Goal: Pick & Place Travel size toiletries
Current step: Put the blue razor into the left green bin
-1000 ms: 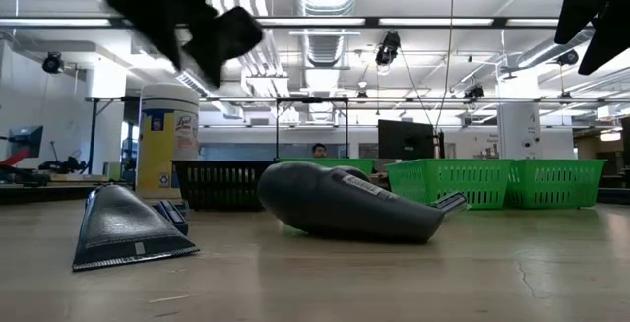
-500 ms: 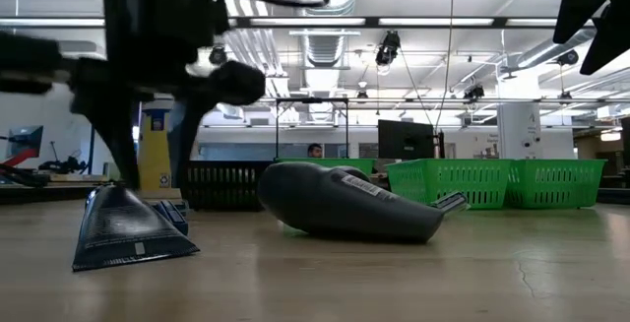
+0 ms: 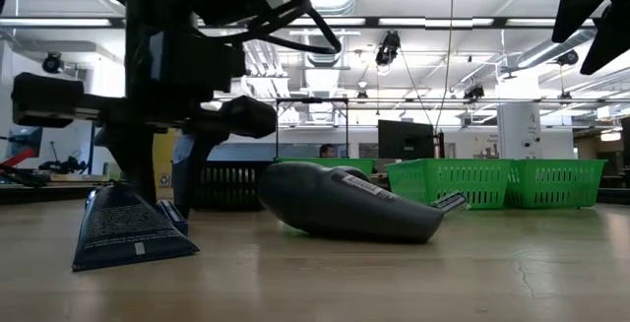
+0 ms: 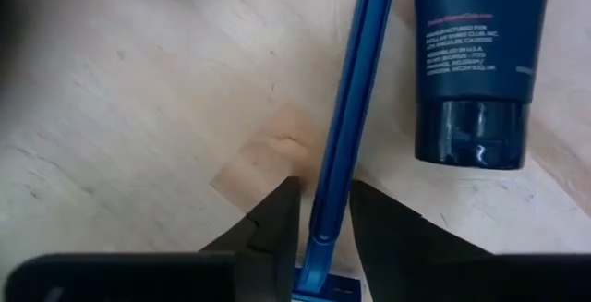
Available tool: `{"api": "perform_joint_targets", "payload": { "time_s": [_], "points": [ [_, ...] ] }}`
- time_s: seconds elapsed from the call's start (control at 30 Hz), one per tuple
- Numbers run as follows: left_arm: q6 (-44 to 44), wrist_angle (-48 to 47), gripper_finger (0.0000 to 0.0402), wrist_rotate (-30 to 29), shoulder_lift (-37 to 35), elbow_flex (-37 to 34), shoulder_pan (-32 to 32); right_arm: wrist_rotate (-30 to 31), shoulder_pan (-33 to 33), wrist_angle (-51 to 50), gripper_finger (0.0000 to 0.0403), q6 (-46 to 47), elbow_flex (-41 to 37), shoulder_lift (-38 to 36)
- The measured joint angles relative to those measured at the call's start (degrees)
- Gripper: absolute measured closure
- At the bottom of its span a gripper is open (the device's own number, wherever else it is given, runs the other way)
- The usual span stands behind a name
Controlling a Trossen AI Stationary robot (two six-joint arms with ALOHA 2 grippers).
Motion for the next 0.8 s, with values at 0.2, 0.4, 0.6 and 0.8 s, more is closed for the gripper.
{"api": "perform_joint_targets", "payload": {
  "time_s": [0.2,0.4,0.6,0.8],
  "points": [
    [-3.2,-1.6,0.0366,0.3,-0.7,0.9,0.1,-0.2,0.0,0.1,0.0035,-0.5,0.0,0.0],
    [-17.6,-3.7,0.0366,0.9,-7.0,5.6,2.1,-0.2,0.0,0.0,0.0035,-1.1,0.0,0.0],
    [-67.3,2.6,0.0366,-2.9,-13.3,7.7,13.9,0.2,0.0,-0.1,0.0035,-1.1,0.0,0.0],
    [-89.4,23.4,0.0366,-2.9,-13.3,2.9,23.8,1.6,0.0,0.1,0.0035,-1.0,0.0,0.0]
  ]
}}
